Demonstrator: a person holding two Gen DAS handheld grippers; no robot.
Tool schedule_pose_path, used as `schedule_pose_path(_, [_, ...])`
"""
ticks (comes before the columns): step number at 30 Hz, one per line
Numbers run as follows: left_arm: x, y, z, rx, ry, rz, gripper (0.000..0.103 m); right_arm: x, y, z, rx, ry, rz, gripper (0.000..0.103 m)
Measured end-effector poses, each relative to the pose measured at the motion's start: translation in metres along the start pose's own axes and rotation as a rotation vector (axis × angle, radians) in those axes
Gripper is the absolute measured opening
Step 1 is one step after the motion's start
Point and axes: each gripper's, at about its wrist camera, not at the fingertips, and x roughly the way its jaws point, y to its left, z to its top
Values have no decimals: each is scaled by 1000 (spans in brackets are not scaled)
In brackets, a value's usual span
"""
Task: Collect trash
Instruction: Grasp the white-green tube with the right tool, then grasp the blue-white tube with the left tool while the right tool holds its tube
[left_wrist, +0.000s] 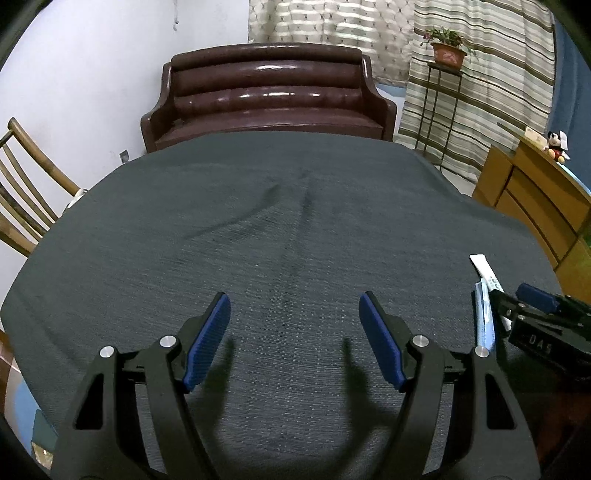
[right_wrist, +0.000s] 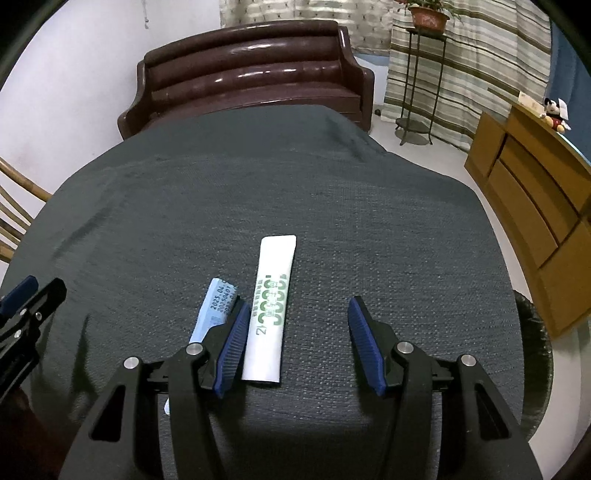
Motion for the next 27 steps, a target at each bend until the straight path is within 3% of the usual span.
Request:
schedule_pose_path(5, [2,-3,-2,6,8,-10,70,1,1,0,-5,-2,-3,48])
schedule_pose_path(12, [3,-19,-1,28,14,-28,70,0,4,0,-27,-2,34,19])
schedule_pose_path(27, [-1,-84,-5,115,18,-125,70,-19,-45,-15,53,-43,11,17])
